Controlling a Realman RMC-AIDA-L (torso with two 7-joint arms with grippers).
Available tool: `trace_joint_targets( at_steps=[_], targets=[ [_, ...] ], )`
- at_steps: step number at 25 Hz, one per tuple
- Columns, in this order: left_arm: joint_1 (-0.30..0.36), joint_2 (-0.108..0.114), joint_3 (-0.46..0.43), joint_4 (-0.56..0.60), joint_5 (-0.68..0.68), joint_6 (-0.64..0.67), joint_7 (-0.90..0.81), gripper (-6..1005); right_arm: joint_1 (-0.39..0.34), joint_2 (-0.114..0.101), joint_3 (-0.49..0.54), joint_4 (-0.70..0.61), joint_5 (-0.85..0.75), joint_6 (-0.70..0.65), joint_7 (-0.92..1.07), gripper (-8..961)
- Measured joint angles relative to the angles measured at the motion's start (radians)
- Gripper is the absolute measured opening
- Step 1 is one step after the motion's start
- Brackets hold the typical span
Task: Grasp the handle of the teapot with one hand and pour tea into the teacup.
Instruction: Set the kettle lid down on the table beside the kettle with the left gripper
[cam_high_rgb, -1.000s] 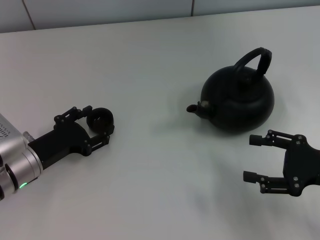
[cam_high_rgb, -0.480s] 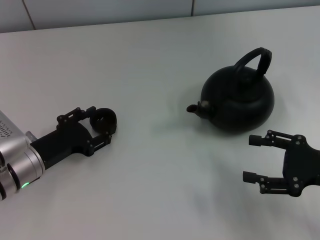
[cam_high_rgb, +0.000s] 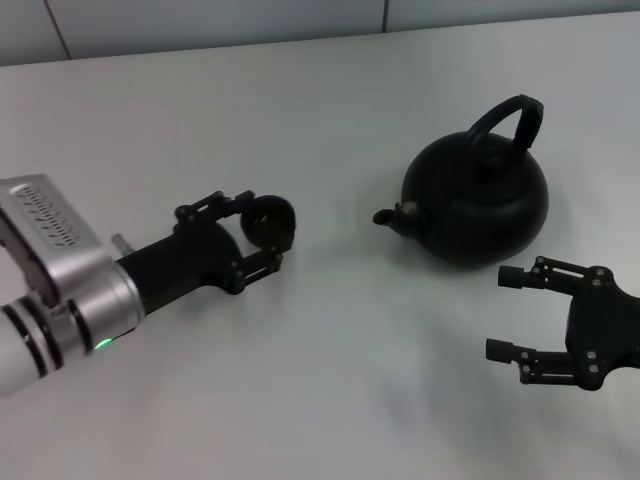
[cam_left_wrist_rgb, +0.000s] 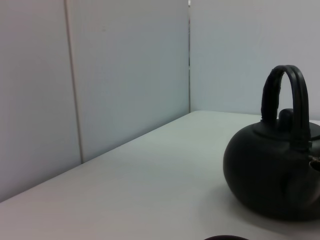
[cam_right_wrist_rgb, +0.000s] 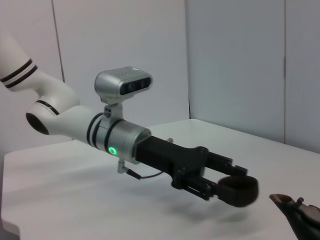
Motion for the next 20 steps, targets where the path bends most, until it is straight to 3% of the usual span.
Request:
trace_joint_targets(
  at_steps=[2, 16, 20],
  targets=[
    [-0.026, 0.0, -0.026, -0.039, 0.005, -0.016, 0.035, 708, 0.0, 0.0, 0.0, 0.0, 0.001, -0.001, 0.0, 810],
    [-0.034, 0.0, -0.047, -0.095, 0.005, -0.056, 0.102, 732, 0.001, 0.0, 0.0, 0.0, 0.001, -0.001, -0.001, 809],
    [-0.036, 0.0, -0.105, -0.129, 0.037, -0.088, 0.162, 739, 0.001, 0.0, 0.0, 0.0, 0.001, -0.001, -0.002, 810]
  ],
)
